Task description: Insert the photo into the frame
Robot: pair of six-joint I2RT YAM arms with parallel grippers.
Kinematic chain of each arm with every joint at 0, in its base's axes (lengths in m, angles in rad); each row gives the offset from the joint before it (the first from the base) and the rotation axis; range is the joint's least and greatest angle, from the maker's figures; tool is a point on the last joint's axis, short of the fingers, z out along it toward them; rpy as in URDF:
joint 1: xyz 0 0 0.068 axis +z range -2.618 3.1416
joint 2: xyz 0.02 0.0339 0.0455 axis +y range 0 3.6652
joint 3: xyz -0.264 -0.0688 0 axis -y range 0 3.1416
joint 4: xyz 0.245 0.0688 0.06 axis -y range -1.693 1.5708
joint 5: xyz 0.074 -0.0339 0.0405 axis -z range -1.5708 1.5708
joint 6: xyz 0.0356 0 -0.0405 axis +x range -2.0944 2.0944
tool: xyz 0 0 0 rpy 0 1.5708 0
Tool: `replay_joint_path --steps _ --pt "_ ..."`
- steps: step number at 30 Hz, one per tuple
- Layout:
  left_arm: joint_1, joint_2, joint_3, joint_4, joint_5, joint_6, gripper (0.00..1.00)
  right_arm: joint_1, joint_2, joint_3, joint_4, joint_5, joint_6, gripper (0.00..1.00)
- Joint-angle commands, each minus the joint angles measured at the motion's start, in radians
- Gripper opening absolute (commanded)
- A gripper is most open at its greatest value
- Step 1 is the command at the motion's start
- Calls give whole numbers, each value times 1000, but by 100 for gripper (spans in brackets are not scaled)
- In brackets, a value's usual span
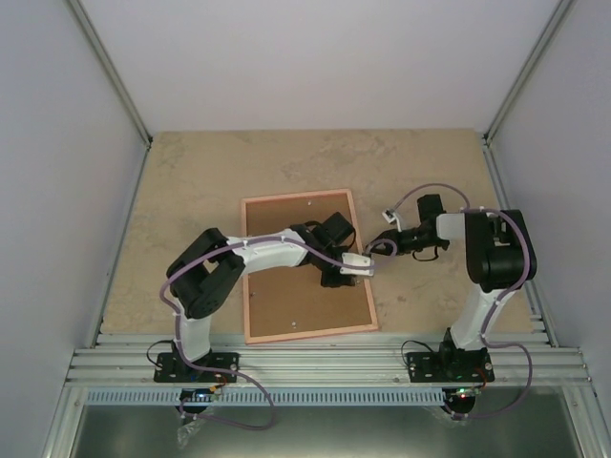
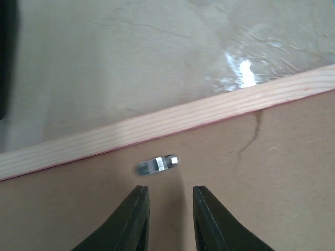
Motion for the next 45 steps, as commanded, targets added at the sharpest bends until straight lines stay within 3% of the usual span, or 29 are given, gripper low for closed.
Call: replay_joint_path --steps 1,17,24,34,45 --pt "-28 24 -3 46 -23 18 25 18 27 -3 15 -19 -7 32" --pt "-52 33 -36 24 21 -104 23 41 -38 -25 42 10 29 32" --pt "-52 82 -47 52 18 -151 24 62 18 -20 59 54 43 37" --pt "-52 163 -15 32 35 -147 22 67 80 -26 79 110 45 28" --pt "-52 208 24 4 3 -54 13 67 86 -27 81 124 50 23"
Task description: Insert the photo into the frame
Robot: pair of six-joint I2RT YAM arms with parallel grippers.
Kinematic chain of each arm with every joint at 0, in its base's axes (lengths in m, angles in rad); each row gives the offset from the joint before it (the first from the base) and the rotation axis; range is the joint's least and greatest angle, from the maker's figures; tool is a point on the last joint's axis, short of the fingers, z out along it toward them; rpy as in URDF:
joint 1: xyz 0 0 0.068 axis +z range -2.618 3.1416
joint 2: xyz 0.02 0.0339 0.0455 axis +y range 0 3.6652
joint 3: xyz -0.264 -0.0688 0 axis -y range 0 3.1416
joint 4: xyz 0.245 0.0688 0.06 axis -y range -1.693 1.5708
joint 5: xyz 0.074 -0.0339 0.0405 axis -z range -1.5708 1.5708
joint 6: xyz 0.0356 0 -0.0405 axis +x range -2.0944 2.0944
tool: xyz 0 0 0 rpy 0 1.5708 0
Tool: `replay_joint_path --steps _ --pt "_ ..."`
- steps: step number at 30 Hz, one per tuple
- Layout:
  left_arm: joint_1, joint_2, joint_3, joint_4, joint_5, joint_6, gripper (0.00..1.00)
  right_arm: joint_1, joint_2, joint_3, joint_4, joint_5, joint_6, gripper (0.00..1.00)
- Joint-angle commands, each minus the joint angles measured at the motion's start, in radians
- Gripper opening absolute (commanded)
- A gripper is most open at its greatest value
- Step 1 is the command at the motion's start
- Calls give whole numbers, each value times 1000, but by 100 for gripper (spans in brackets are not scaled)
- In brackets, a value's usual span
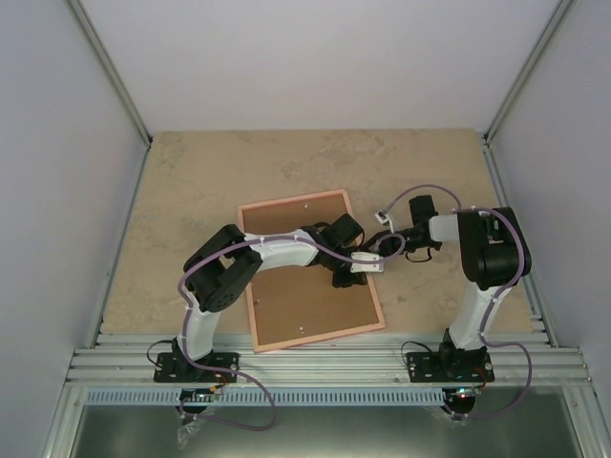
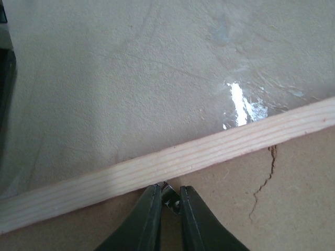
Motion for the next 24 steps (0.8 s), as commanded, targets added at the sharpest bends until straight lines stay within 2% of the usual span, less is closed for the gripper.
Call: replay_joint_path --steps 1,6,13,19,24 --pt "-10 86 -21 -84 -51 72 13 9 46 -16 -11 122 -4 23" --pt "-7 78 -30 -88 -64 134 10 9 46 -15 -10 126 -4 22" --pt "79 -2 69 -143 -4 58 36 9 30 15 -15 120 -5 24" --pt "148 -132 43 -179 6 17 46 9 -70 19 -19 175 -24 38" --pt "238 -235 -33 -181 9 -46 54 16 -170 -17 -2 276 -43 55"
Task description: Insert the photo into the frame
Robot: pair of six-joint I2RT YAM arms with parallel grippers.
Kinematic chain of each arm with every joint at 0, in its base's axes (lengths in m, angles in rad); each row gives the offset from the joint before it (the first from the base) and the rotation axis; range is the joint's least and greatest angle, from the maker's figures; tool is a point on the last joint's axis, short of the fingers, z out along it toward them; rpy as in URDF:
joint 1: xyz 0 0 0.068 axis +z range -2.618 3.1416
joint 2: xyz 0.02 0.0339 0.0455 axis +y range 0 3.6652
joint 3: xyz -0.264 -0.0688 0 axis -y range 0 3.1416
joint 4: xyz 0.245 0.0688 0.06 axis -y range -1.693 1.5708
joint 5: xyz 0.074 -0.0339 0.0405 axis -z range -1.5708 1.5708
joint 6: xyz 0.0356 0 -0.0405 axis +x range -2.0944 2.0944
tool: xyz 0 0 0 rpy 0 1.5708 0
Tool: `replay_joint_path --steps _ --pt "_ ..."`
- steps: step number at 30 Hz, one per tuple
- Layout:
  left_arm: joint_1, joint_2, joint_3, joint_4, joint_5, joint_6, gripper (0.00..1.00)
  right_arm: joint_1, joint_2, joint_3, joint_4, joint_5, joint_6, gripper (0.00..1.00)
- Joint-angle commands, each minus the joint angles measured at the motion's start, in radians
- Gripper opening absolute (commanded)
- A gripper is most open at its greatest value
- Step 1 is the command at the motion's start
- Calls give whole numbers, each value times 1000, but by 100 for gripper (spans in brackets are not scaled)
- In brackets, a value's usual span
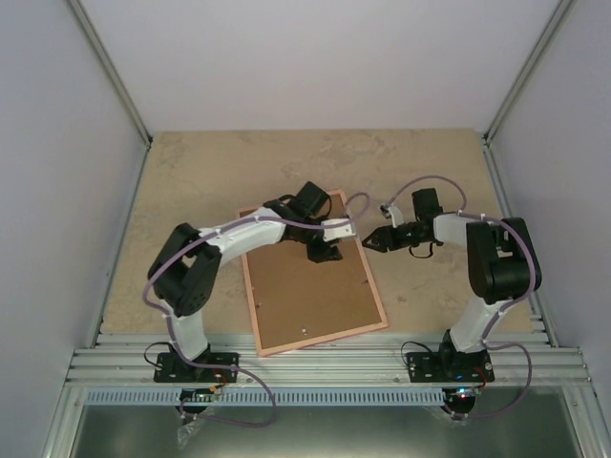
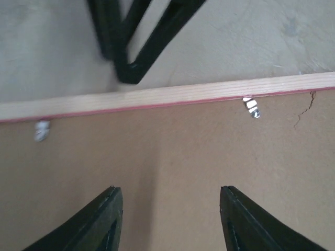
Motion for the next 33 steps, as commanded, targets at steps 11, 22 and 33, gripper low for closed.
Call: replay_joint_path --steps 11,22,33 --pt "181 -289 -159 6 -35 -140 65 80 -84 -18 1 260 -66 67" --pt "189 -328 -207 37 -82 -147 66 109 -57 -22 -2 365 -113 64" --pt "189 -303 -192 23 -92 -119 66 108 -15 20 -44 433 -179 55"
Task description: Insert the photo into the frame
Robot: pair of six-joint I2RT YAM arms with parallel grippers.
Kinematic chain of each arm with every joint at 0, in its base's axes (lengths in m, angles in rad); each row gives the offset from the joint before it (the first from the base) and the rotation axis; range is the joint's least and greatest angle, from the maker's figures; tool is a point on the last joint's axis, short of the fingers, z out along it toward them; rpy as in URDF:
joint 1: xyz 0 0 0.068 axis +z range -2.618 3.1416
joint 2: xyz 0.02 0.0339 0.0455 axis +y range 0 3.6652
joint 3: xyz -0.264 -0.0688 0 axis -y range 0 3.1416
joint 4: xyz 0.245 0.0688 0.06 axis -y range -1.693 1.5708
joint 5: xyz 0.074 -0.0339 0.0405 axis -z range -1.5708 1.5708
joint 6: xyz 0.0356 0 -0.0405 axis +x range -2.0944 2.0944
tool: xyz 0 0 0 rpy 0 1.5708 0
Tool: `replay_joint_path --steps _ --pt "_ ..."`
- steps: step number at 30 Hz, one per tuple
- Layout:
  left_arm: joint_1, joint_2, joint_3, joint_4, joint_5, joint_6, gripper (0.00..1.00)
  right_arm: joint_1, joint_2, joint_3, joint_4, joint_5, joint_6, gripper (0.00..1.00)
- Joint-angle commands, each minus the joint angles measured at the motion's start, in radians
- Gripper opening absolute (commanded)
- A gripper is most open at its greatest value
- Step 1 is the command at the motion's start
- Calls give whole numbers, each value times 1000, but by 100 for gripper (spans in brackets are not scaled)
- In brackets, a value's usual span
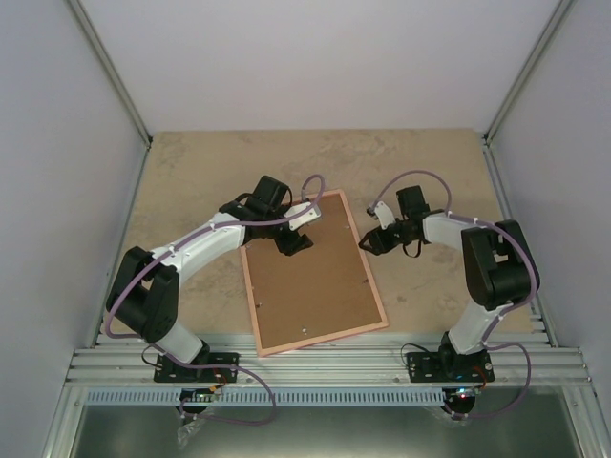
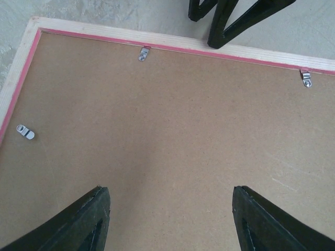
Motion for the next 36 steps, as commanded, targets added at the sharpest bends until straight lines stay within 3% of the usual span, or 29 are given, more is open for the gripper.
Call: replay_joint_path --steps 1,14,36 --pt "5 -3 13 10 -8 15 66 -4 55 15 -36 115 -50 54" --pt "4 1 25 2 19 14 66 -25 100 29 -36 170 -57 39" --pt "4 28 57 -20 55 7 66 -27 155 98 -55 200 -98 24"
